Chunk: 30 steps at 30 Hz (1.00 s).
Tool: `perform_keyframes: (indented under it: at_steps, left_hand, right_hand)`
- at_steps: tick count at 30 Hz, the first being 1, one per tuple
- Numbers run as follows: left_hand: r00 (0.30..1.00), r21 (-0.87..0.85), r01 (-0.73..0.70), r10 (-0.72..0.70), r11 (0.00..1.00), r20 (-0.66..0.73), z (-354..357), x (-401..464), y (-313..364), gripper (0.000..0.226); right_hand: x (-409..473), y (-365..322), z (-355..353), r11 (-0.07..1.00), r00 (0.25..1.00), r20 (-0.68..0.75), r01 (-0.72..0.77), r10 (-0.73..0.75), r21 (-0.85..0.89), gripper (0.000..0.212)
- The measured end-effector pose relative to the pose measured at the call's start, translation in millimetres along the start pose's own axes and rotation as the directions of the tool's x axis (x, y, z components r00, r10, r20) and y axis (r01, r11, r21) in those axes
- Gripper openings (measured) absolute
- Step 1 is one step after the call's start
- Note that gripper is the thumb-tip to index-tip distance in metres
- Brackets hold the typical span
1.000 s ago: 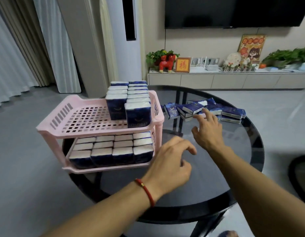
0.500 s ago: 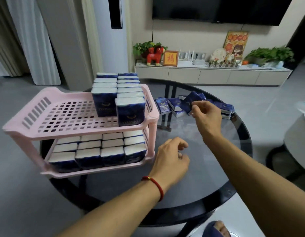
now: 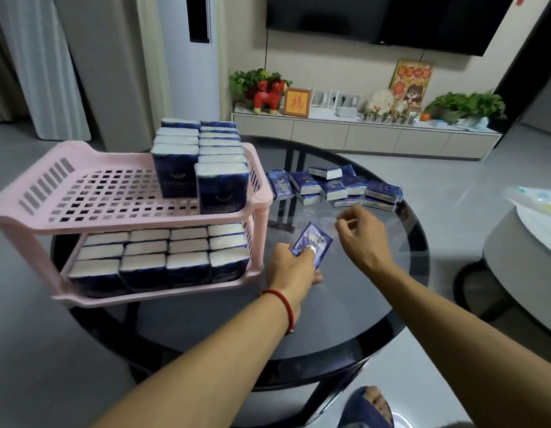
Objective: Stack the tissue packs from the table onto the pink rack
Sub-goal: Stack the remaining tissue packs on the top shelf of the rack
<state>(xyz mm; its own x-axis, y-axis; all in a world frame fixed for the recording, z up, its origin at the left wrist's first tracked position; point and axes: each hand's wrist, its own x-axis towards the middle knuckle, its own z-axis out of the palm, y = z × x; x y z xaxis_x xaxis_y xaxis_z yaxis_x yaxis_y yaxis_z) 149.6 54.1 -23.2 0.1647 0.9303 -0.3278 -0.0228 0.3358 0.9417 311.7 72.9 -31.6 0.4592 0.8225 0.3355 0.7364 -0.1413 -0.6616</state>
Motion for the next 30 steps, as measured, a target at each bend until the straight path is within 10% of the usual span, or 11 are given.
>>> perform_keyframes:
  at_steps: [4,13,18,22,30]
  left_hand:
    - [0.999,0.125,-0.053,0.054,0.991,-0.001,-9,-8,-3,0.012]
    - [0.985,0.302,-0.168,0.171,0.938,0.015,-22,-12,-3,0.022]
    - [0.966,0.371,-0.257,0.249,0.892,0.070,-17,-16,0,0.015]
    - [0.920,0.446,-0.383,0.380,0.809,0.102,-12,-24,4,0.017]
    - [0.850,0.488,-0.513,0.499,0.706,0.170,-25,-39,-1,0.015]
  right_hand:
    - [46,16,26,0.890,0.991,0.100,0.127,-0.092,-0.437,0.041]
    - [62,21,41,0.782,0.983,0.114,0.186,-0.147,-0.595,0.045]
    - [39,11,-7,0.991,0.986,-0.095,0.133,-0.134,-0.015,0.026]
    - [7,5,-52,0.818,0.989,0.123,-0.134,0.077,0.559,0.027]
    - [-51,9,-102,0.759,0.877,0.471,-0.247,-0.089,0.602,0.045]
